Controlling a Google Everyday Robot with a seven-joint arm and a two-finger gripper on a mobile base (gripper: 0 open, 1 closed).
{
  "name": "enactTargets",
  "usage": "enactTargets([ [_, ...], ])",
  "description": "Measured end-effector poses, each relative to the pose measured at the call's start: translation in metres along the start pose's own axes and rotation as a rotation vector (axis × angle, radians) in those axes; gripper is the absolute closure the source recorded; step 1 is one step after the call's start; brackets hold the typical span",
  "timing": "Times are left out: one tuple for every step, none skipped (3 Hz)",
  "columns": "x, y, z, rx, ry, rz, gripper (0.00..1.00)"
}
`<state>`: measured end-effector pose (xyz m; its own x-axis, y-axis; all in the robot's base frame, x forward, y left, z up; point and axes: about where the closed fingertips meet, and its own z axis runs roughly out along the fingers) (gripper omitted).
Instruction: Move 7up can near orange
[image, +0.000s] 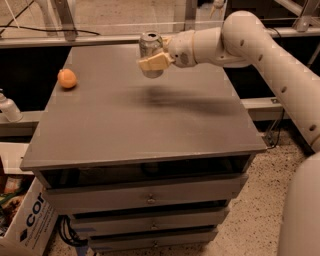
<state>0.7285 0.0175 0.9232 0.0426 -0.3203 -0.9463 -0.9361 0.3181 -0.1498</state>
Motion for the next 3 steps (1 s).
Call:
enactTargets([
  [-0.010,-0.005,0.029,0.002,0.012,0.012,1.00],
  [-0.021,-0.003,0.066,0.013,0.027,0.041,1.00],
  [-0.021,-0.002,0.067,0.013,0.027,0.042,1.00],
])
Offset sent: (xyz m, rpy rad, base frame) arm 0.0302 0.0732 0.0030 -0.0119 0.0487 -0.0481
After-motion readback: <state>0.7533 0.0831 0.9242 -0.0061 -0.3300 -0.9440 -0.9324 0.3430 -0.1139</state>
